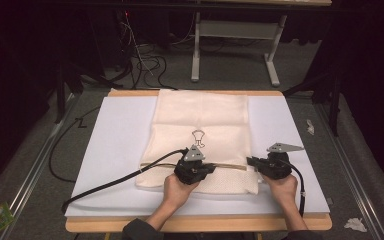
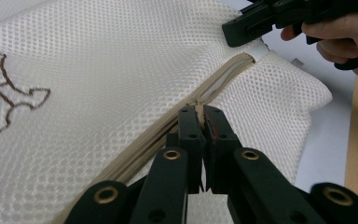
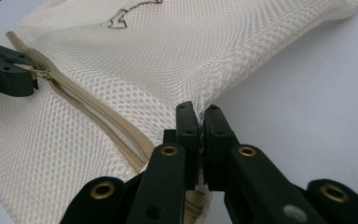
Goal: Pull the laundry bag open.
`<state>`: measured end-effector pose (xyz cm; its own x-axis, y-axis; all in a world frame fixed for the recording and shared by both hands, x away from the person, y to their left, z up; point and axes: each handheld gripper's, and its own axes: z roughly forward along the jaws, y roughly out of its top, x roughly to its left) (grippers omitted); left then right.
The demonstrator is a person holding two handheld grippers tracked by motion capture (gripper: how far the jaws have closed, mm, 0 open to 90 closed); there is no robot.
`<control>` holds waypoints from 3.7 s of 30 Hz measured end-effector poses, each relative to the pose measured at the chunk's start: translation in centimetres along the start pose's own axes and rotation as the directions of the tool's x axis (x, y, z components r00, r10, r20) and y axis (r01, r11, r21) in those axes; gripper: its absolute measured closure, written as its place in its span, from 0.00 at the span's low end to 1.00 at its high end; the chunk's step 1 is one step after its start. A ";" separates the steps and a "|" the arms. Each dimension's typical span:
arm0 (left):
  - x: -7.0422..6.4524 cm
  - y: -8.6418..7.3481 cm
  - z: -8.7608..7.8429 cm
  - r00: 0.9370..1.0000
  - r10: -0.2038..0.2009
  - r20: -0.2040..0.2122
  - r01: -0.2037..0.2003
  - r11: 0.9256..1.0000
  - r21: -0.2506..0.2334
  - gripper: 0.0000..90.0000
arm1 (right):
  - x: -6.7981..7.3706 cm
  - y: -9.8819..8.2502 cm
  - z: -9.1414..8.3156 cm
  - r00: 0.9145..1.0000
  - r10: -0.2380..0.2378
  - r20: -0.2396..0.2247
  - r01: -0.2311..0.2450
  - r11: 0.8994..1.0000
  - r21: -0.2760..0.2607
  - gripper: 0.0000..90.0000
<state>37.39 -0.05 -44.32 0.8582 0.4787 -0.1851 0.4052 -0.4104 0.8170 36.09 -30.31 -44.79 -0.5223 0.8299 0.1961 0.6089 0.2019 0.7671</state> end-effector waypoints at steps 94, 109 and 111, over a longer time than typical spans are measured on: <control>3.8 -4.1 -8.0 0.993 -0.079 -0.086 0.074 0.995 -0.062 0.97 | -0.1 0.4 1.1 1.000 0.002 0.001 -0.002 1.000 0.013 0.98; 4.9 -5.0 -10.4 0.987 -0.118 -0.110 0.107 0.989 -0.100 0.97 | -0.2 0.2 1.0 1.000 0.000 0.010 0.000 1.000 0.015 0.98; 5.0 -5.0 -10.6 0.986 -0.120 -0.115 0.109 0.989 -0.103 0.97 | -0.3 0.2 1.0 1.000 0.002 0.012 -0.002 1.000 0.014 0.98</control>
<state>36.33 12.64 -43.51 0.7614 0.6105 -0.2181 0.4612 -0.2736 0.8440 36.96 -29.95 -45.31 -0.5139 0.8365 0.1905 0.6185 0.2073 0.7580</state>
